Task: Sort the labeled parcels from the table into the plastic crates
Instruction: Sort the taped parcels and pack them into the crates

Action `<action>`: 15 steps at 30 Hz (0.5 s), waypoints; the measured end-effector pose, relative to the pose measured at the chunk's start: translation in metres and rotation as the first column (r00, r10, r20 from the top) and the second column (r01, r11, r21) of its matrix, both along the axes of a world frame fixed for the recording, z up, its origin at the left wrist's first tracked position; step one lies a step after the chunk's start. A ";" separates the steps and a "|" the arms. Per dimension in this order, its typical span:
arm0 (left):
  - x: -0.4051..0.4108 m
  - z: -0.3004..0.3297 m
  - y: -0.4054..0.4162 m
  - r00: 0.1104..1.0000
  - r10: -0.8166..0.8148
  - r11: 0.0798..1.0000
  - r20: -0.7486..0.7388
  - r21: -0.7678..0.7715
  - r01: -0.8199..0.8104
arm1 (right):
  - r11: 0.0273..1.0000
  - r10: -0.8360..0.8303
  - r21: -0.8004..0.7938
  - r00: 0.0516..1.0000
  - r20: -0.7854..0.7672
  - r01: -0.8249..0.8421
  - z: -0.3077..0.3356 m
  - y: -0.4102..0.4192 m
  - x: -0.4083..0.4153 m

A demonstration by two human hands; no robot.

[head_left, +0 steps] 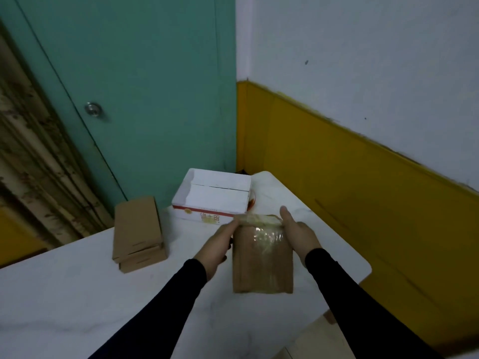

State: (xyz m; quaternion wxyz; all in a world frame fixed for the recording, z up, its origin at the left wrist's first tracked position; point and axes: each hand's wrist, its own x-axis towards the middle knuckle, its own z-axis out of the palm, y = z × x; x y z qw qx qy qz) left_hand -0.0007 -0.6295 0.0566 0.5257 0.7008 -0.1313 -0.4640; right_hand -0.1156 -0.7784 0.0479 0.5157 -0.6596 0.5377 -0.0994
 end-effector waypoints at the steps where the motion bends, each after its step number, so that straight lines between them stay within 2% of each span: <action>1: 0.005 0.008 0.014 0.999 0.038 0.998 0.013 -0.040 -0.038 | 1.000 0.018 0.004 0.998 0.063 -0.018 0.010 0.012 0.007; 7: 0.036 0.058 0.095 0.965 0.231 0.955 0.121 -0.220 -0.201 | 0.977 0.210 -0.109 0.918 0.337 -0.183 0.049 0.085 0.050; 12: 0.062 0.080 0.142 0.899 0.427 0.893 0.094 -0.196 -0.404 | 0.936 0.352 -0.185 0.819 0.452 -0.300 0.066 0.121 0.074; 15: 0.078 0.088 0.164 0.890 0.456 0.883 0.028 -0.142 -0.448 | 0.899 0.438 -0.241 0.747 0.500 -0.366 0.074 0.139 0.083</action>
